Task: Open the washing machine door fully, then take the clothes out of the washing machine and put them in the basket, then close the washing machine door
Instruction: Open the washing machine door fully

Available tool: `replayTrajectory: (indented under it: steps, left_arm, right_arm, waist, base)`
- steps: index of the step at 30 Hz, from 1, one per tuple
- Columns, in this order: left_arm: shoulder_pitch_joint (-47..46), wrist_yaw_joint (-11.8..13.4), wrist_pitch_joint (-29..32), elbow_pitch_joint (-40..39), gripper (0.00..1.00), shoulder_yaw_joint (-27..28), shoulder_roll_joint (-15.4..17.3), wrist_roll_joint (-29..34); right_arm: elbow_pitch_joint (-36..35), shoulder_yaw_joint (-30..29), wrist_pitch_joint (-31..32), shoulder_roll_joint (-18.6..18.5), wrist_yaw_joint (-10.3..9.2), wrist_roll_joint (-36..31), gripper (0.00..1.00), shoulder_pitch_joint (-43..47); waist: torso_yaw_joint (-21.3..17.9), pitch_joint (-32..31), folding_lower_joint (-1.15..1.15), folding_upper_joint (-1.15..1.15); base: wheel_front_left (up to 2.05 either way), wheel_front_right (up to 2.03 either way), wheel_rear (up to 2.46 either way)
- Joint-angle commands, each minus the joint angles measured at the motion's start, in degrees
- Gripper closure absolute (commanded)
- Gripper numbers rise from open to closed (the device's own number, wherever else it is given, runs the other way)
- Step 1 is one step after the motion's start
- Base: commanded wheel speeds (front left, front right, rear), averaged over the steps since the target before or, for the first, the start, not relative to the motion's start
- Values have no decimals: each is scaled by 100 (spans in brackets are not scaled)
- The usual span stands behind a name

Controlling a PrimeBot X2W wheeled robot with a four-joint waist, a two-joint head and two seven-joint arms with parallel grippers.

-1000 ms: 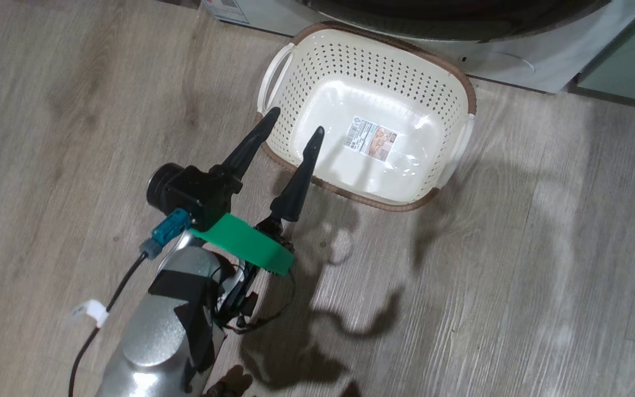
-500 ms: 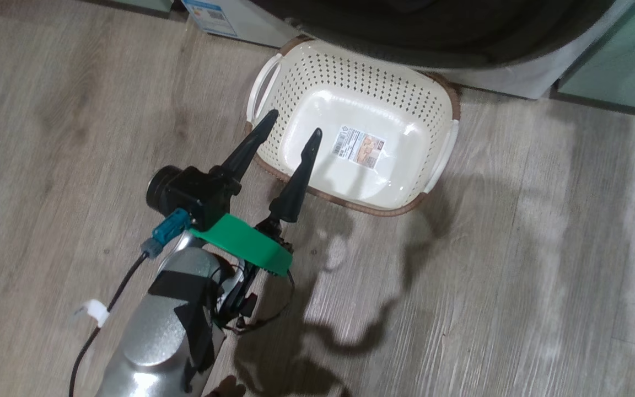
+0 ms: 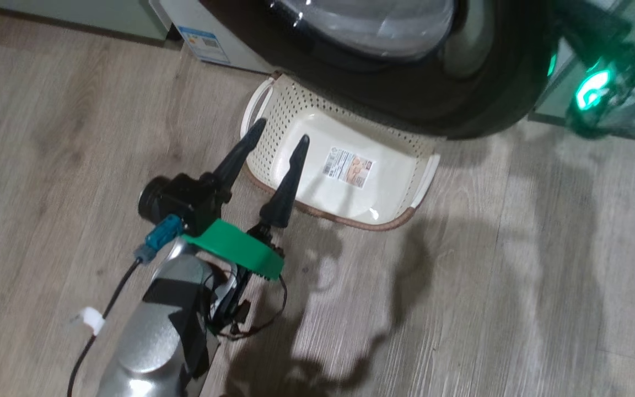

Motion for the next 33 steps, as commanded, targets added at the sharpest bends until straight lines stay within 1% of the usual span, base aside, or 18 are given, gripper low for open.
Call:
replayTrajectory:
  steps: [1,6,13,22,23,33]
  left_arm:
    - [75,-16,-34,-154,0,230,93,37]
    - [204,-17,-34,-104,0,281,93,54]
    - [403,1,-34,-5,0,338,93,60]
    - [648,-6,-34,133,0,316,93,69]
    - [648,-6,-34,133,0,316,93,69]
    - [851,-15,-34,198,0,306,93,84]
  right_arm:
    - [-326,108,85,155,22,99,100,63]
    - [-648,275,168,202,22,251,100,508]
    - [-855,584,176,233,22,567,100,1006]
    - [-1091,1413,24,239,22,1112,100,1518]
    - [-1091,1413,24,239,22,1112,100,1518]
    - [-1339,2181,-165,239,22,1524,100,1823]
  waist:
    - [-24,-76,0,0]
    - [-60,-264,0,0]
    - [-103,-605,0,0]
    - [-94,-1035,0,0]
    - [-94,-1035,0,0]
    - [-37,-1314,0,0]
  base:
    - [0,0,0]
    - [0,0,0]
    - [0,0,0]
    - [0,0,0]
    - [0,0,0]
    - [0,0,0]
